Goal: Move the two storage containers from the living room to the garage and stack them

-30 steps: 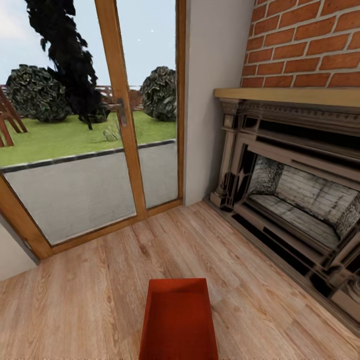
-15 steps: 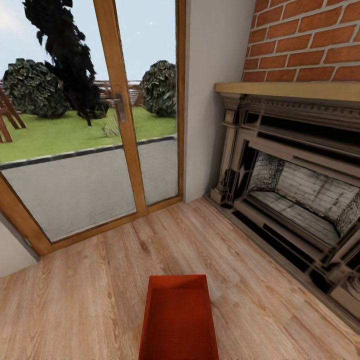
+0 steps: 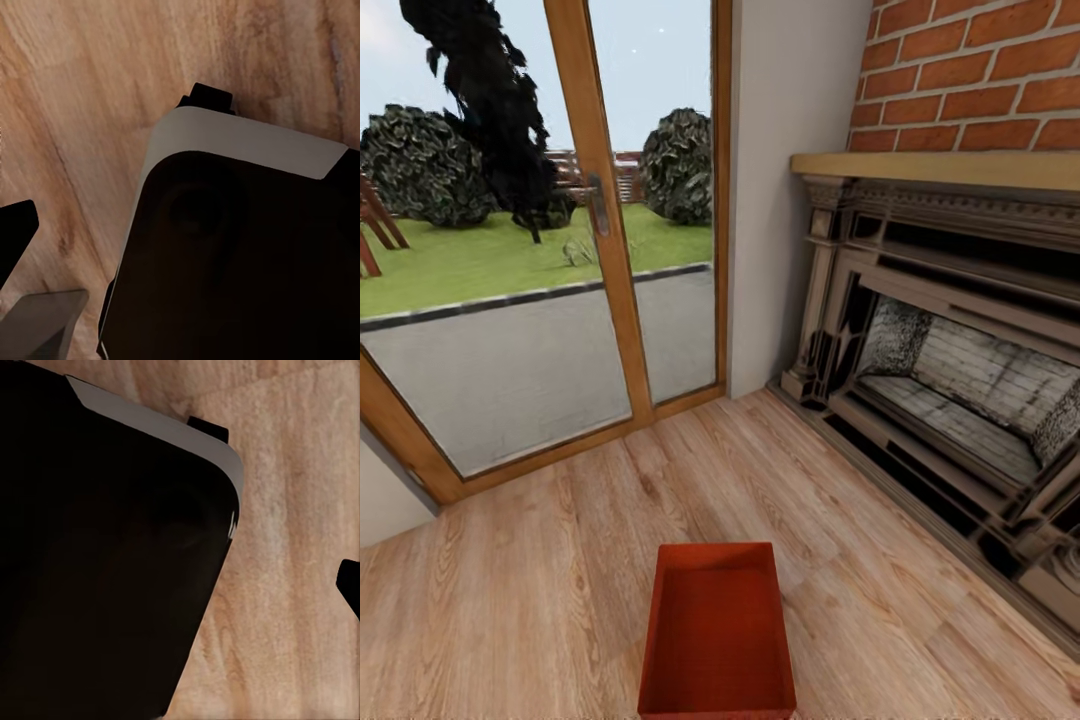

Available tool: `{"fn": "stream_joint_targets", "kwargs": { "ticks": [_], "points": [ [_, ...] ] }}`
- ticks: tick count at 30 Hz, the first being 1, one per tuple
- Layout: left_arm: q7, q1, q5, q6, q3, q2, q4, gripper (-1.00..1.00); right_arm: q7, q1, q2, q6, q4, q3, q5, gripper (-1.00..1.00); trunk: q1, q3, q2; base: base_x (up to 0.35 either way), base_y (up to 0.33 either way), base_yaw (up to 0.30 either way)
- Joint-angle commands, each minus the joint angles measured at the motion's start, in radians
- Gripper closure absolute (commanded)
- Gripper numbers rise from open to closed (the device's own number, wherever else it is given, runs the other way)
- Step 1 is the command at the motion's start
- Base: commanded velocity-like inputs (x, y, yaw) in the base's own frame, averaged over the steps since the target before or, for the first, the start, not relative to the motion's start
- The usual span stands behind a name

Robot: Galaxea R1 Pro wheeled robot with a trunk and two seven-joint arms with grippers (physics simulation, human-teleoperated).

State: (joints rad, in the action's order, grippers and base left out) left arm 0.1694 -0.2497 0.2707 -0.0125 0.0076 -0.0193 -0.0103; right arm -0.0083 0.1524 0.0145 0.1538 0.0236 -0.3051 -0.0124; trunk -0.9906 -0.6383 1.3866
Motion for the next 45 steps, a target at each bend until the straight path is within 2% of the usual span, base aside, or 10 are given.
{"fn": "stream_joint_targets", "kwargs": {
  "ticks": [1,45],
  "points": [
    [0.003,0.000,0.004,-0.001,0.000,0.000,0.000,-1.00,-0.001,0.001,0.000,0.005,0.003,-0.003,-0.001,-1.00,0.000,-0.002,0.000,0.000,0.000,0.000],
    [0.003,0.000,0.002,-0.001,0.000,-0.001,0.000,-1.00,0.004,0.001,0.001,0.003,0.003,-0.003,-0.004,-1.00,0.000,-0.072,0.000,0.000,0.000,0.000]
  ]
}}
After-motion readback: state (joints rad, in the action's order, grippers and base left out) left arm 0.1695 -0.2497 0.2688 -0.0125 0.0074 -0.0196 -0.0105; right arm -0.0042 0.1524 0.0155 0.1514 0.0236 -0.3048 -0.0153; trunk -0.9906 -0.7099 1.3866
